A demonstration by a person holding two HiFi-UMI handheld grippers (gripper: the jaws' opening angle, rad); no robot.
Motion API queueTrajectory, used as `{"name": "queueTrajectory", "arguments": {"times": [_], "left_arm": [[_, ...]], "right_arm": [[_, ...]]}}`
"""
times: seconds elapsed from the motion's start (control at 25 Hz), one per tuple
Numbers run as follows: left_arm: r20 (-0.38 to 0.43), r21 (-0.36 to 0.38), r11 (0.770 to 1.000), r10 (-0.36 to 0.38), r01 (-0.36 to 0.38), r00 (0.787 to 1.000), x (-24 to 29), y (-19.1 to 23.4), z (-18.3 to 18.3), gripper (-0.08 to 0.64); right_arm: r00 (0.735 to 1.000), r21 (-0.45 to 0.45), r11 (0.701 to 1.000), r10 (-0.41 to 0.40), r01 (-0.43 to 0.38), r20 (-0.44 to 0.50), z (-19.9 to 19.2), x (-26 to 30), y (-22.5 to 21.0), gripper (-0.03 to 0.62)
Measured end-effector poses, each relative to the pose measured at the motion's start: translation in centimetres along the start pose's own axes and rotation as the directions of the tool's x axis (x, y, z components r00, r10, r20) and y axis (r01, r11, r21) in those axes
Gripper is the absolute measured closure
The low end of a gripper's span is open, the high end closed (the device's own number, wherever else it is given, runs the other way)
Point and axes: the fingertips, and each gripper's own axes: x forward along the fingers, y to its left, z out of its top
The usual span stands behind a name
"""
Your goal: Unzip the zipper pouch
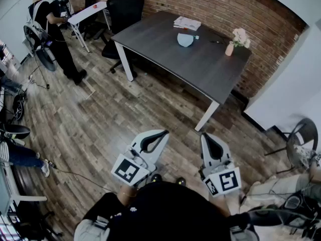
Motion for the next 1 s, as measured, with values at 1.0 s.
{"name": "queueTrajectory", "arguments": {"times": [1.0], "left_arm": [[0.017, -0.024, 0.999, 0.024, -0.024, 1.000, -3.4, 2.3, -0.1, 0.555]], "right_arm": [[0.999, 0.053, 0.998, 0.022, -0.024, 0.033, 0.5, 1.5, 3.6, 0.594]]}}
